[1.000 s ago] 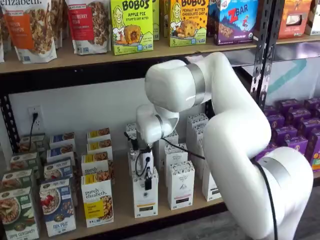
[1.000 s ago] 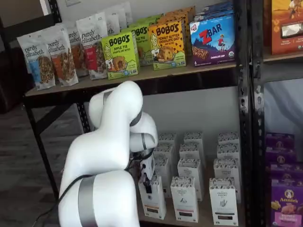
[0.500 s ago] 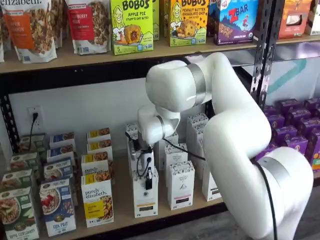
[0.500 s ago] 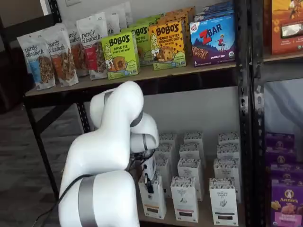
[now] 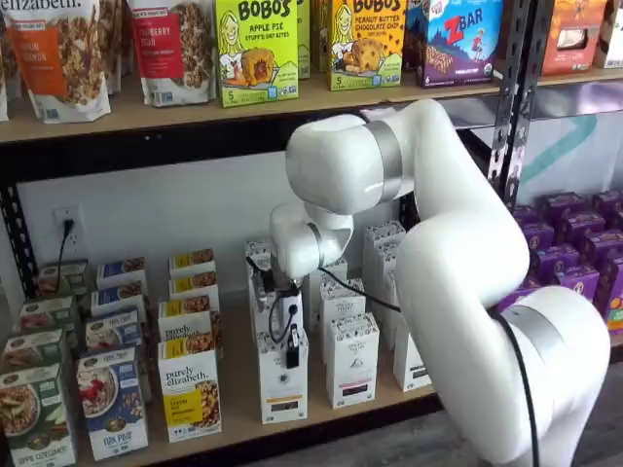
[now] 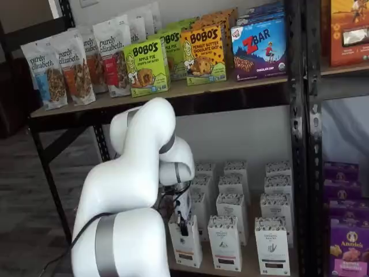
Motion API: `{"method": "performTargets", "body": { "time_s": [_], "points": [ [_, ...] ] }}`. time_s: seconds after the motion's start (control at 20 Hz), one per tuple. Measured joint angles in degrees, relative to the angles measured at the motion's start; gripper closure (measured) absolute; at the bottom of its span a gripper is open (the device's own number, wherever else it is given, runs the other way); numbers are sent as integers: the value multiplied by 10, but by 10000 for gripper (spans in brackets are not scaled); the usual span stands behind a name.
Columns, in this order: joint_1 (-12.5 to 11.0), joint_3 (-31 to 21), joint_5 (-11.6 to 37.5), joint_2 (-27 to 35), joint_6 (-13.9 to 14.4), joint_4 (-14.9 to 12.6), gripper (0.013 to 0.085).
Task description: Pick up the white box with a yellow strip in the middle, on the bottom shelf, the fourth box from the left
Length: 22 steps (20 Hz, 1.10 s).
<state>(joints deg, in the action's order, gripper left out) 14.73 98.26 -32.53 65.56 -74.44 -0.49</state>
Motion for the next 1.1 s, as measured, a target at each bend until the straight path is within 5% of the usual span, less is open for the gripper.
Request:
{"method": "performTargets", "body": {
  "time_s": [0.2,0.55,1.1],
  "points": [
    [2,2,-3,1,0,2,330],
    [3,-4,-1,-2,3,1,530],
    [5,-60,24,-33,28,-27,530]
  ]
}}
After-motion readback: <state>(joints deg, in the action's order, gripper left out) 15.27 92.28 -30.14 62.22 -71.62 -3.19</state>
